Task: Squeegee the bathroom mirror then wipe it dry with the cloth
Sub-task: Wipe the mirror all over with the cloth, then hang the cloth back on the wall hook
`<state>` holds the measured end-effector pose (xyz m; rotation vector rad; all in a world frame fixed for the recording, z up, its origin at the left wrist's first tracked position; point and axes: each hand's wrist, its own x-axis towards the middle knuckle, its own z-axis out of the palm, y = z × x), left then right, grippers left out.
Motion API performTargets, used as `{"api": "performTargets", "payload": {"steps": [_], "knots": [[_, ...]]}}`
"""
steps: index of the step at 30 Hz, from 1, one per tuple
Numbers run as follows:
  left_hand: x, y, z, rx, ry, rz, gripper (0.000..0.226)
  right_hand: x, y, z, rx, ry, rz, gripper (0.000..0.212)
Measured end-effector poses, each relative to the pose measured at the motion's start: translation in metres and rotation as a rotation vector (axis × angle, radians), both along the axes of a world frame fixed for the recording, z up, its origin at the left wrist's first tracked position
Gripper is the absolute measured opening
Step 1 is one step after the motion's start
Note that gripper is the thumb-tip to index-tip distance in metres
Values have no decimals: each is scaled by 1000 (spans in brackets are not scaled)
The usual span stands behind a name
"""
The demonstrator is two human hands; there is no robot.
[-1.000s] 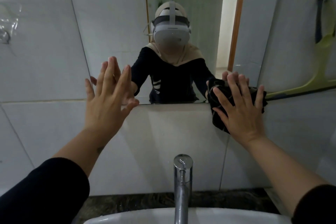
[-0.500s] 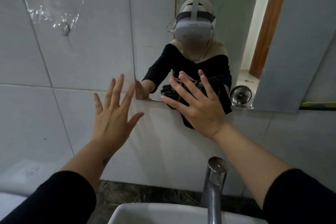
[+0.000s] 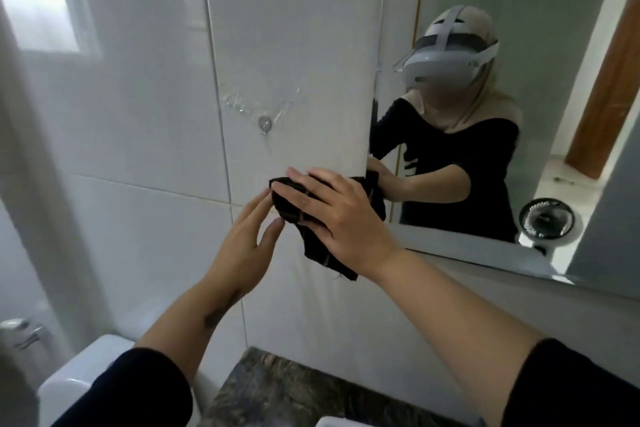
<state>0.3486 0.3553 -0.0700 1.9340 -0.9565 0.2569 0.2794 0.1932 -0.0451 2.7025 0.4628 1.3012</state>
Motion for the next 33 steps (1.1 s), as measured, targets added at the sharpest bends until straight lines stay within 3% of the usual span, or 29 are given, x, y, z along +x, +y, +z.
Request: {"api": "performTargets", "payload": {"steps": [6, 10, 14, 20, 26, 30, 33], "knots": [[-1, 20, 57, -359, 364, -220, 52, 16, 30, 50, 311, 170, 177, 52], [13, 29, 81, -434, 291, -33, 41, 25, 33, 74, 244, 108, 36, 53], [43, 33, 91, -229, 72, 169, 30, 35, 25, 85, 152, 73, -158, 55], [75, 14, 107, 19, -171, 415, 31, 67, 31, 100, -50, -34, -404, 39], [88, -6, 90, 69, -193, 444, 31, 82, 32, 77, -46, 10, -520, 45], [86, -12, 89, 107, -208, 458, 30, 83, 40, 65, 59, 2, -528, 44], [82, -11, 86, 227, -167, 418, 41, 81, 49, 59, 182, 108, -536, 51]]}}
